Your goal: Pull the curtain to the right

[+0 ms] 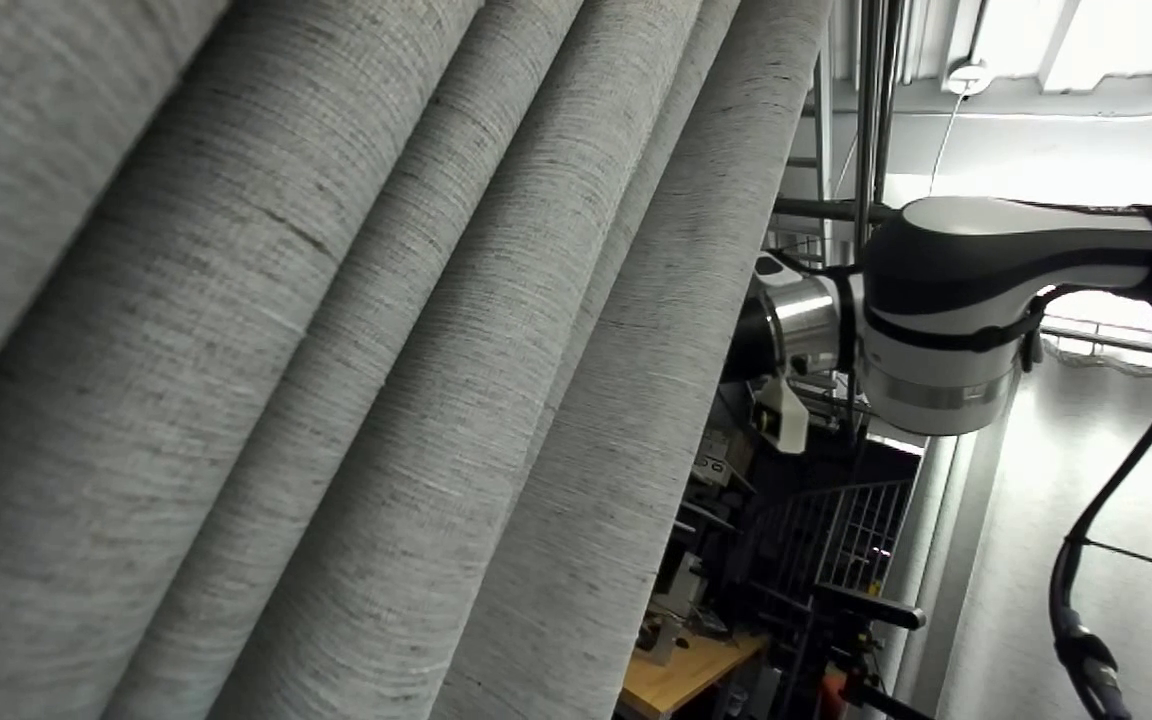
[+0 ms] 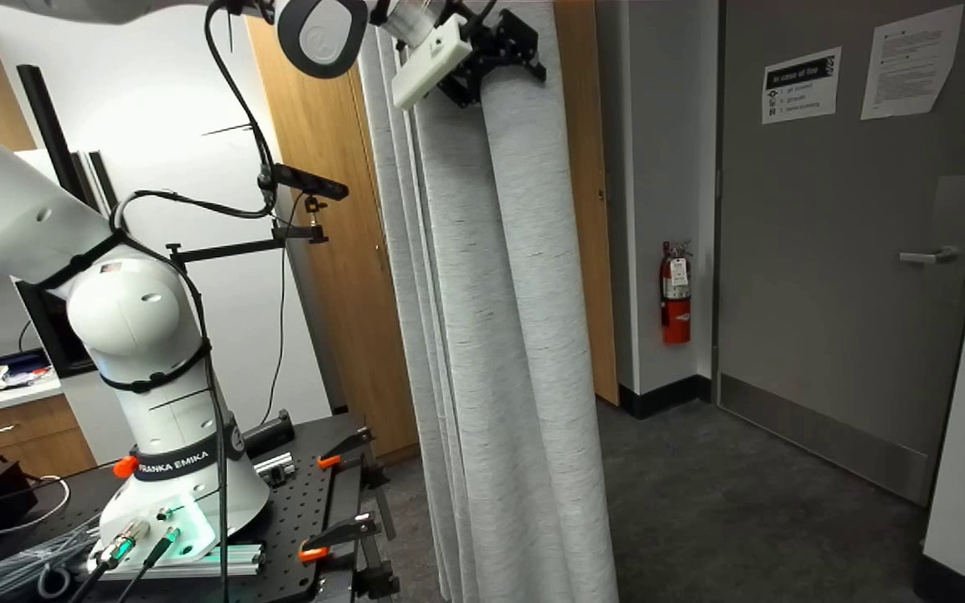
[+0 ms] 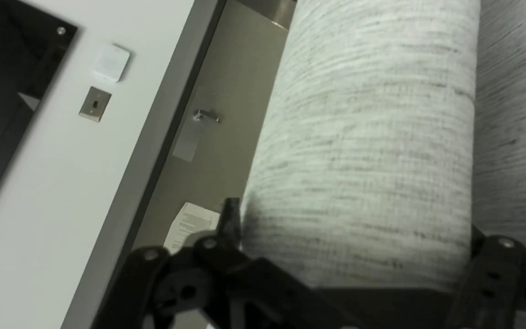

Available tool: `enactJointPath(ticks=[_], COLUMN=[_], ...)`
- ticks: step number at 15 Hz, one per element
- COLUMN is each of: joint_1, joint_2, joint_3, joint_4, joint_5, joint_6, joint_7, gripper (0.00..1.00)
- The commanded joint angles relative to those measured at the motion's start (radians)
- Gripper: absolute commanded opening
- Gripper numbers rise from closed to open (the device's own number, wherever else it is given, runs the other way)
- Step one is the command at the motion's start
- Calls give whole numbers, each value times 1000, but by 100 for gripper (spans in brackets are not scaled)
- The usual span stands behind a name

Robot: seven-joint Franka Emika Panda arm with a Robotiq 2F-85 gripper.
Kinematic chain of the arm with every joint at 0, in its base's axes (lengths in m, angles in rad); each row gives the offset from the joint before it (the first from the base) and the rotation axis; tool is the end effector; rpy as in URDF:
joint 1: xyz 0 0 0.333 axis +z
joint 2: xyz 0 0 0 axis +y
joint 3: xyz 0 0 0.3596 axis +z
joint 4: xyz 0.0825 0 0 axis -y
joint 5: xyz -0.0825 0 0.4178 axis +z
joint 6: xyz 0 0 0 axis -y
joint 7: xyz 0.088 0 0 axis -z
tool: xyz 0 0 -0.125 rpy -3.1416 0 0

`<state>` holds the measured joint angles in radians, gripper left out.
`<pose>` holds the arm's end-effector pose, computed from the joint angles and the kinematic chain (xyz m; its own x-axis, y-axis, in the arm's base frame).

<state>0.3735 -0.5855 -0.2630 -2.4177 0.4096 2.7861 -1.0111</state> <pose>0.4557 0.0101 0.6338 0.3190 0.5253 0.7889 0.5505 -0.7802 0.2970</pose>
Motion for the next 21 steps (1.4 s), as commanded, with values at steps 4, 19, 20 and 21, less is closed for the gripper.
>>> enactJointPath(ticks=[4, 19, 20, 21], joint_1=[-36, -311, -331, -350], joint_2=[177, 267, 271, 277], joint_3=[115, 269, 266, 255], joint_4=[148, 251, 253, 258], joint_5=[-63, -148, -148, -143], joint_6=[227, 336, 330, 321], joint_7=[142, 327, 327, 324], gripper=[100, 19, 11, 5])
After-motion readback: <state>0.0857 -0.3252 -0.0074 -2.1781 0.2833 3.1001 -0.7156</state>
